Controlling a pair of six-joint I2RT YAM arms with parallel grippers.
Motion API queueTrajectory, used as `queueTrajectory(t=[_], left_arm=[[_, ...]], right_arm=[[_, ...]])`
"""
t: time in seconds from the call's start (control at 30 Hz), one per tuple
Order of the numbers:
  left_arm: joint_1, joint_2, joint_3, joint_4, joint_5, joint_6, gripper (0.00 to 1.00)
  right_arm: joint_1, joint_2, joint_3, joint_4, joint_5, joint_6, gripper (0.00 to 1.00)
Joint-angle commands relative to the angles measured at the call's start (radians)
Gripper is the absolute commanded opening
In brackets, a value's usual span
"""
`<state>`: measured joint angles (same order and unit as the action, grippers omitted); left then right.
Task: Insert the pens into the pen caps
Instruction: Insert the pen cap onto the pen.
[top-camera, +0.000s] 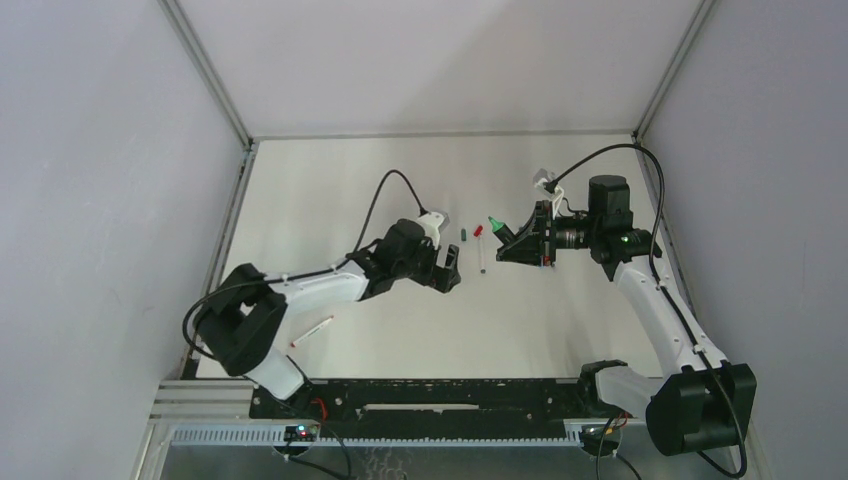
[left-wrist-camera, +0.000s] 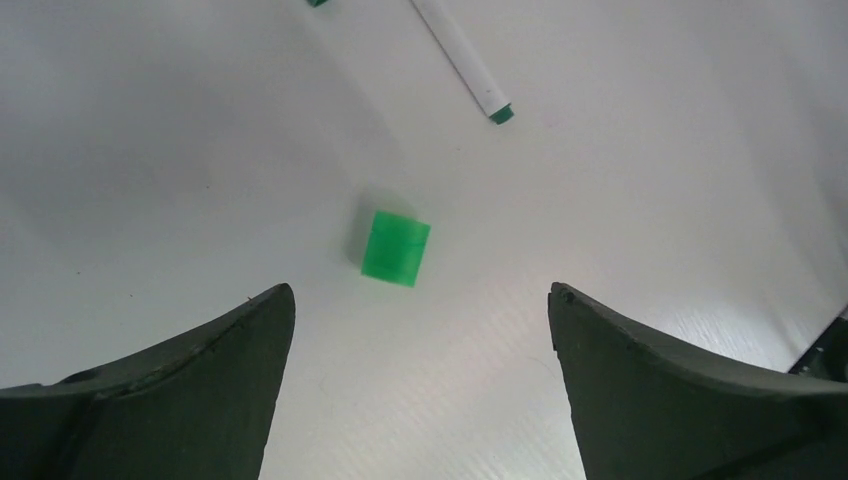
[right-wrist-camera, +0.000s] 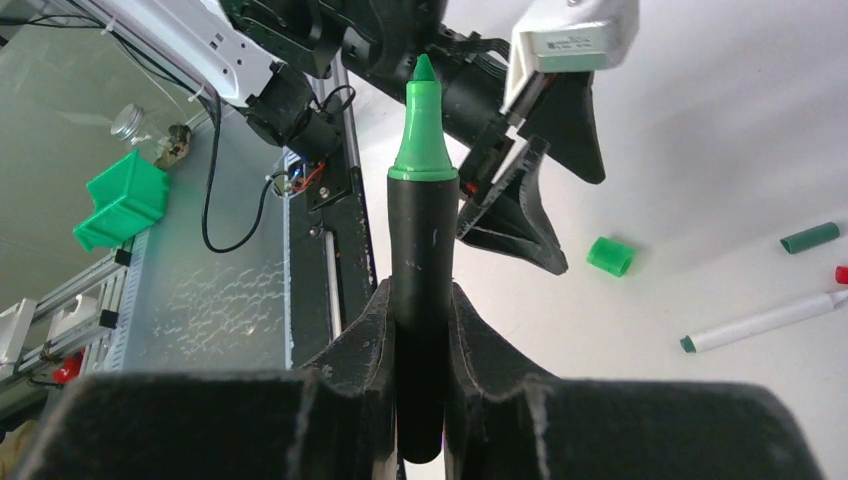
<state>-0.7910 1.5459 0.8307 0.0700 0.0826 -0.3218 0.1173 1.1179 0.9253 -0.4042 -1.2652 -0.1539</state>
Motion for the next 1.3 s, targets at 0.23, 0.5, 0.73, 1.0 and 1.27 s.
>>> queueTrajectory(t=[0.23,0.5,0.73,1.0,1.27], left_arm=[[-0.008,0.191,0.263,-0.221,-0.013,0.125,1.00],[-0.009,0.258,0.307,-0.268,-0.010,0.138,1.00],[-0.014,0.286,0.331,-0.302,-0.022,0.163,0.86],[-0.044,0.331,0.393,-0.356,-0.080,0.189,0.74],[-0.048,0.340,0.408,-0.372,-0.117,0.189,0.73]], right_arm=[[-0.007,-0.017,0.038,0.005,-0.015,-0.016,0.00],[-0.010,-0.017,0.038,0.005,-0.016,-0.016,0.00],[-0.010,-0.016,0.038,0.004,-0.016,-0.016,0.00],[-0.012,-0.016,0.038,0.004,-0.015,-0.016,0.00],[-0.016,-0.018,0.038,0.004,-0.018,-0.016,0.00]])
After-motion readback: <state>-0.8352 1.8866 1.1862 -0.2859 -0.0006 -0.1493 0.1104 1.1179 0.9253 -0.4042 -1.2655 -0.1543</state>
